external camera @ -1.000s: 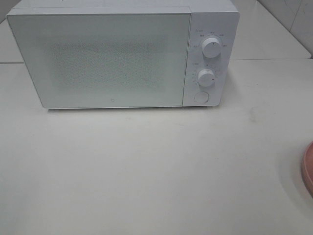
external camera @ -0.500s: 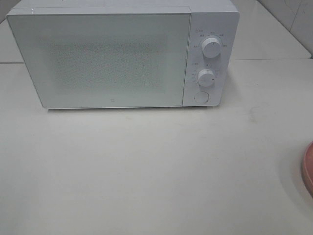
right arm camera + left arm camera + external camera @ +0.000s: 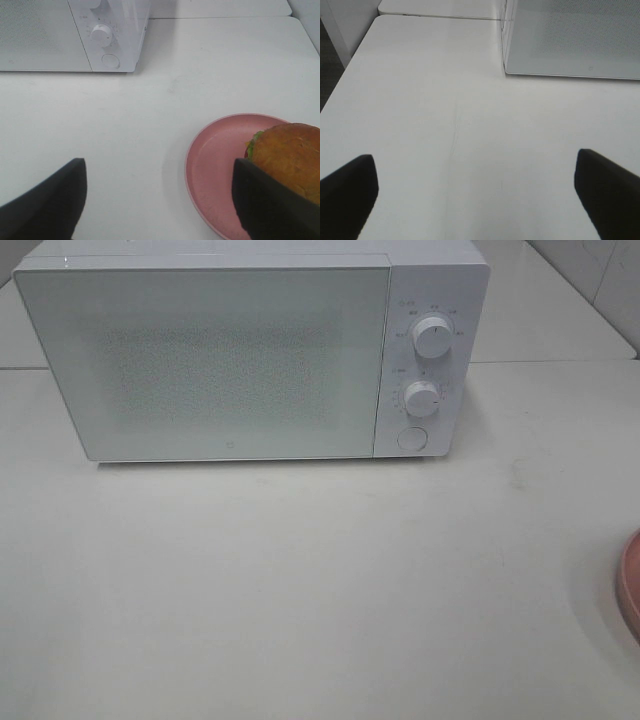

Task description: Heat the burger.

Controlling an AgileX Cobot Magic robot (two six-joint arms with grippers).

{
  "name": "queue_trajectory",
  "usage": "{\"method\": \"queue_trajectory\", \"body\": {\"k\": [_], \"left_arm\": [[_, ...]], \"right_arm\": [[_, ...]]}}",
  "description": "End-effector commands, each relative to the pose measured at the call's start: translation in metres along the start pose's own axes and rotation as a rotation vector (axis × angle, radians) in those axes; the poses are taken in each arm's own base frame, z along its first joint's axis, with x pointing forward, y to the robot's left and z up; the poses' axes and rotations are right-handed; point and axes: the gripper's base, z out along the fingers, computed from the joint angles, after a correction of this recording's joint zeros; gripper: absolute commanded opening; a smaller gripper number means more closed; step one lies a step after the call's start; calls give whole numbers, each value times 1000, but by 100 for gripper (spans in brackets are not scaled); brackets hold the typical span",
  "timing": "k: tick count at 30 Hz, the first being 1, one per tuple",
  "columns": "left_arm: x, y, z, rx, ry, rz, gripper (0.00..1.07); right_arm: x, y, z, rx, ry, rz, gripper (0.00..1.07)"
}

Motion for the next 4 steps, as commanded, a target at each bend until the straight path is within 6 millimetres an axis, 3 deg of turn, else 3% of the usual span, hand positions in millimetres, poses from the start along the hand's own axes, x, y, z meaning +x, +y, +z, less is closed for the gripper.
{"method": "queue_trajectory", "body": {"k": [1, 4], "left_arm": [[1, 0, -2, -2, -23, -2, 100], [1, 0, -2, -2, -23, -2, 100]], "right_arm": [[2, 0, -2, 6, -19, -1, 76], [2, 0, -2, 6, -19, -1, 76]]}}
